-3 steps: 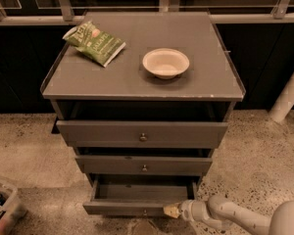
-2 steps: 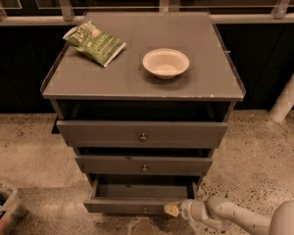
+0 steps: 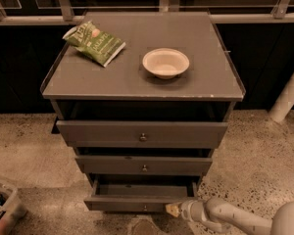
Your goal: Close bottom drawer
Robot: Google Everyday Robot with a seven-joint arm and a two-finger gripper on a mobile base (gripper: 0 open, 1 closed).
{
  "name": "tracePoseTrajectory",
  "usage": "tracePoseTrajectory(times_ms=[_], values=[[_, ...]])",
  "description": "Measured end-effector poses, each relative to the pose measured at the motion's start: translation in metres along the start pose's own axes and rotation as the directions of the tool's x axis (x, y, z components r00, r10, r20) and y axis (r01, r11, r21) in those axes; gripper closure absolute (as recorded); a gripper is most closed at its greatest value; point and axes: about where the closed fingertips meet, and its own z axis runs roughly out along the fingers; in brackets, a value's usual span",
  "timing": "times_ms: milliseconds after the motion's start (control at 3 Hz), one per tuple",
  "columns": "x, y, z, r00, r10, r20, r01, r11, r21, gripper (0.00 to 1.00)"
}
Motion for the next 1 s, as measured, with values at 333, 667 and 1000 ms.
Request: tracePoseTrajectory(times_ms=[333, 667, 1000], values=[[-0.011, -0.029, -0.002, 0.997, 0.027, 0.068, -0.037, 0.9891, 0.143, 1.00], [-0.027, -0.056, -0.008, 0.993, 0.024, 0.118, -0.053, 0.9674, 0.248, 1.00], [-0.051, -0.093, -0.010, 0.991, 0.018, 0.136, -0.053, 0.9636, 0.262, 1.00]])
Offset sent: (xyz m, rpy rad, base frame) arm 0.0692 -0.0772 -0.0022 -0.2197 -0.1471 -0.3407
